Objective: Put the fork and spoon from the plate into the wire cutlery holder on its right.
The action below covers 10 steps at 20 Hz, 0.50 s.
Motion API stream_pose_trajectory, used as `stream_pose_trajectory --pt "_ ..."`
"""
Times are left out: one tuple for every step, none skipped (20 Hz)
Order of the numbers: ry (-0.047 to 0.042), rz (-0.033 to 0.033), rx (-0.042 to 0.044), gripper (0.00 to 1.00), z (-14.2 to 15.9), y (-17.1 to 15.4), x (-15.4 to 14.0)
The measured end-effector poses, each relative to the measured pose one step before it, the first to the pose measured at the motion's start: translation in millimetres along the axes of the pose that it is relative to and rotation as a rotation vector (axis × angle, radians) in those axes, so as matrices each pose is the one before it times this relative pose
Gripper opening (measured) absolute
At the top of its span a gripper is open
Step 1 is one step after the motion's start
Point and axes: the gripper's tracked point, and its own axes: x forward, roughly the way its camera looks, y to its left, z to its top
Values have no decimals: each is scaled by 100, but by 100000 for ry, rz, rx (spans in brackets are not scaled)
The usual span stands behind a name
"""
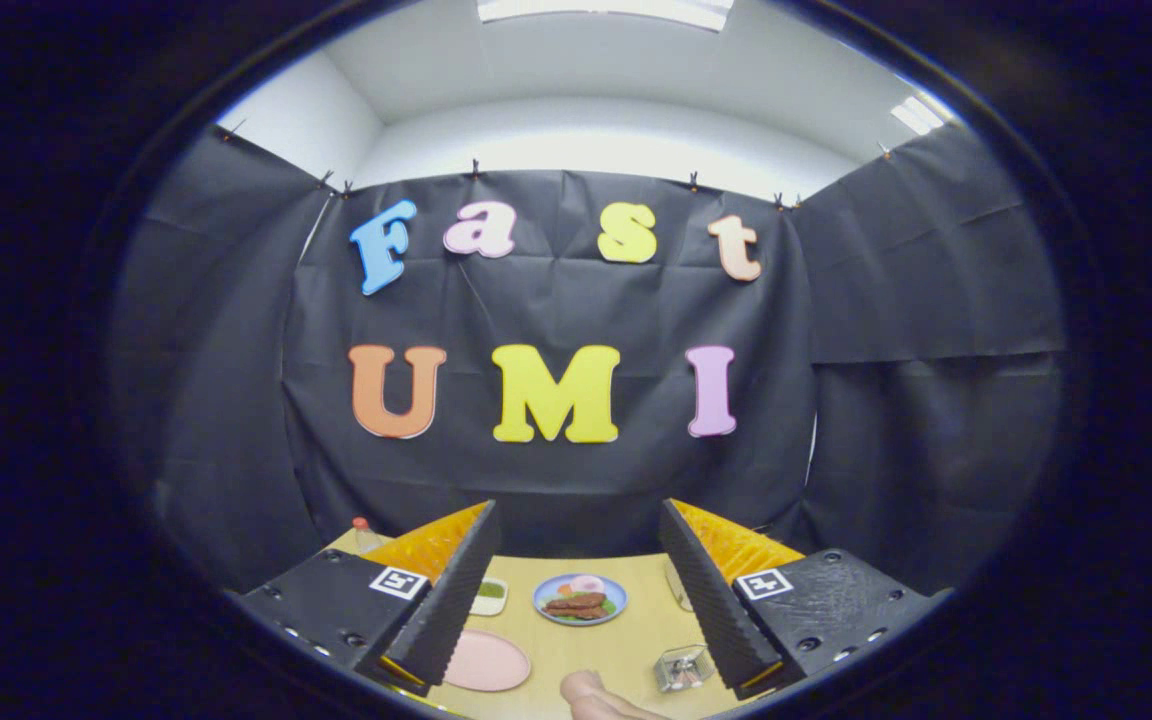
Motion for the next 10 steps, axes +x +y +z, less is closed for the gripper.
stream_pose_trajectory --pt "-220 -2292 -1581 96 -112 -153 -240" --pt "546 -1290 -721 96 -116 107 -376" --pt "679 -182 -254 96 -47 67 -632" --pt "201 -48 433 96 135 -131 -608" --pt "349 705 187 96 -45 31 -295" --pt "611 -639 -505 96 -283 -287 -237" --pt "-37 -108 -522 96 -57 -337 -240" --pt "30 -494 -775 96 42 -32 -272" --pt "-142 -935 -744 96 -29 -314 -161" --pt "-119 -529 -440 96 -72 -120 -41"
